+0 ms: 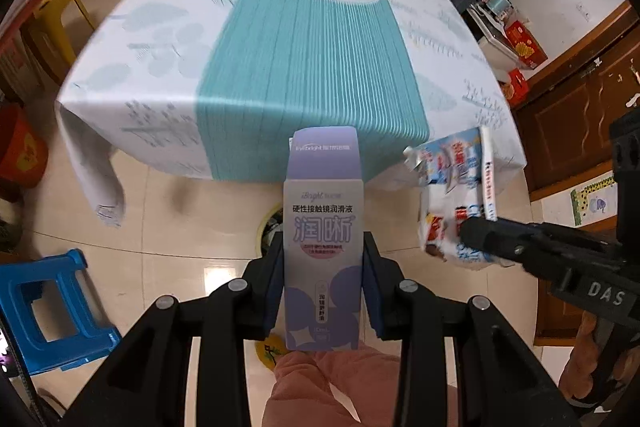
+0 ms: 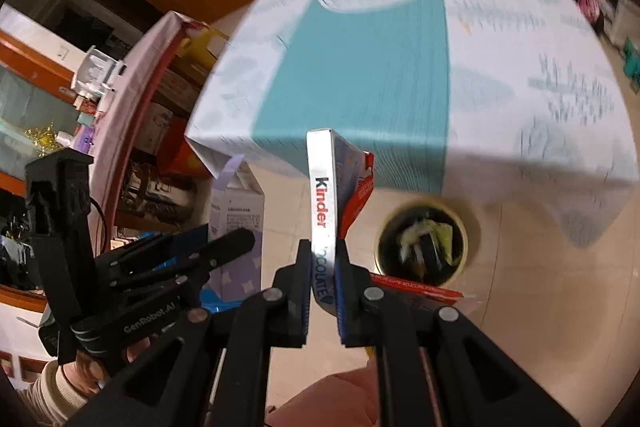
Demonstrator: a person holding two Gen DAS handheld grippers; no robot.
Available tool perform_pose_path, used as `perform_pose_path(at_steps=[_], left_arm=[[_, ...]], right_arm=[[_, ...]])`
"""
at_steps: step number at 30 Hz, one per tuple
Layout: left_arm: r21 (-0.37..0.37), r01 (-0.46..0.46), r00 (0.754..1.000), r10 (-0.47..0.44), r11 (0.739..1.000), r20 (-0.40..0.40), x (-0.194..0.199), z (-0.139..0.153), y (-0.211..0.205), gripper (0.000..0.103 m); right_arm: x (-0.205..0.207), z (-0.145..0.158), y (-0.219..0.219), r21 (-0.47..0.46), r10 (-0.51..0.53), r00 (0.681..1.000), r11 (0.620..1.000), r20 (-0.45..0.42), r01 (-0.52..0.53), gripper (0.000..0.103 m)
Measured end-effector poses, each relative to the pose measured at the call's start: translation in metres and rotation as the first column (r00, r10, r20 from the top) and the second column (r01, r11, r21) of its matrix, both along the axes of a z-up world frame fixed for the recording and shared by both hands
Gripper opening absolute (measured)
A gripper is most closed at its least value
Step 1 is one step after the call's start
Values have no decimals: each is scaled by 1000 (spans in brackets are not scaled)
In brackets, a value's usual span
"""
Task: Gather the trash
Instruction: 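Carry both boxes down over the trash bin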
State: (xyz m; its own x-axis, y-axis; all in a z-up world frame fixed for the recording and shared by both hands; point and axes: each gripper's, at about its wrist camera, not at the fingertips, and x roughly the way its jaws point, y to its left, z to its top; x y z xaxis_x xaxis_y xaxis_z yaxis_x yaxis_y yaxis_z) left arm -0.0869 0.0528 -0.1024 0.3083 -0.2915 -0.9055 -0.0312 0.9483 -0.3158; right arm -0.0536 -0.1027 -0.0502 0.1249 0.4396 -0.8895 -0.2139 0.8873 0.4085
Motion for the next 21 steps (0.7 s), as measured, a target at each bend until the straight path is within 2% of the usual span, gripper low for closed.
perform_pose_path(at_steps=[4,11,17,21], left_arm=[[10,15,999,-14,1000,-36,6,-47,-19,33],[50,22,994,-17,999,-107,15,-147,-53,33],[62,9,993,-1,998,-121,23,-216,-64,34],[65,-21,991,30,998,-129,27,-255,-62,34]], right_arm=[[0,-45,-12,-12,-4,999,1000,-53,3,10],[-4,-141,-27,-38,7,994,999,-105,-12,10],[-5,-234,-37,-47,-27,986,999,-167,19,10],[-4,-281,-44,-38,-62,982,998,-181,56,10]])
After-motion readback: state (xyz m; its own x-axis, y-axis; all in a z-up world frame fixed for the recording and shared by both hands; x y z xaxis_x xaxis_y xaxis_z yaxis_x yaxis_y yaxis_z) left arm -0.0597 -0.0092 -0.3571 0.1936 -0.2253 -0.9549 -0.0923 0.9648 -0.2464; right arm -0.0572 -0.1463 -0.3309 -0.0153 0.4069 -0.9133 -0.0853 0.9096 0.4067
